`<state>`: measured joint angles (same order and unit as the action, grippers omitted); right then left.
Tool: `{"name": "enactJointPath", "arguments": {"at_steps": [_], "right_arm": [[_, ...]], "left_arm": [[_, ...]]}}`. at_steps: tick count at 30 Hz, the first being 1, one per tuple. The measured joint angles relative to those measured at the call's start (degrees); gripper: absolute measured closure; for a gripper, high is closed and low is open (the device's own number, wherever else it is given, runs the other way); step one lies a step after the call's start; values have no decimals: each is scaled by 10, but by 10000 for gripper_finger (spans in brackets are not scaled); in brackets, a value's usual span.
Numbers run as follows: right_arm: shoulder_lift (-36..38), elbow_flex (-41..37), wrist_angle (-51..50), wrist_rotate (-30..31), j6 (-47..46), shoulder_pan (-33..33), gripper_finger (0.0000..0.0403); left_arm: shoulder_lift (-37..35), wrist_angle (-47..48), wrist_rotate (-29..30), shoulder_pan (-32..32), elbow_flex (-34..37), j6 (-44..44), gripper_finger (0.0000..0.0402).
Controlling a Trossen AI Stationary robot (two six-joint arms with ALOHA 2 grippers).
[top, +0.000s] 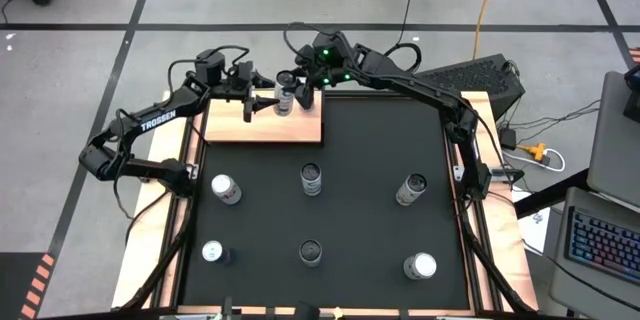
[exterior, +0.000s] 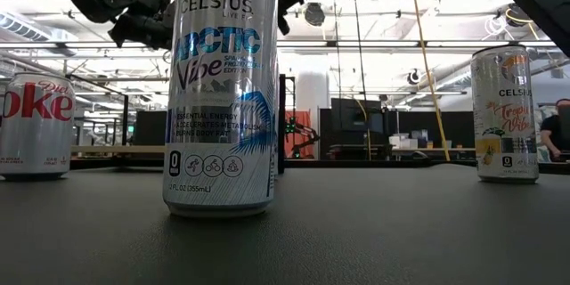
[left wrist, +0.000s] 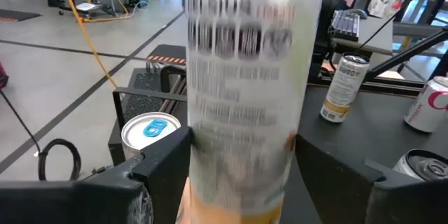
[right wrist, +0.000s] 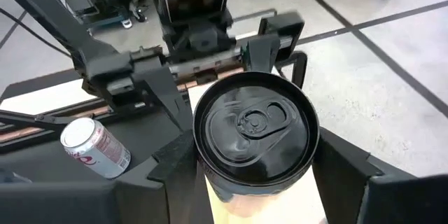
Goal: Place canned beverage on shelf
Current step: Put the top white yellow soda can on the shelf
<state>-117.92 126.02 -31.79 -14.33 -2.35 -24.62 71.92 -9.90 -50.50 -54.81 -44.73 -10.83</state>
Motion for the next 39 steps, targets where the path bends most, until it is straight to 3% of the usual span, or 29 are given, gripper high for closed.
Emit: {"name": "enactJointPath", "arguments": {"at_steps": [11,39], "right_arm": [[-29,0,14,-7,0,1,199],[-85,0,51,-6,33,-11,199]], "left_arm": [[0,7,20,0,0,14,141],[2,99,160,-7,0,15,141]]}}
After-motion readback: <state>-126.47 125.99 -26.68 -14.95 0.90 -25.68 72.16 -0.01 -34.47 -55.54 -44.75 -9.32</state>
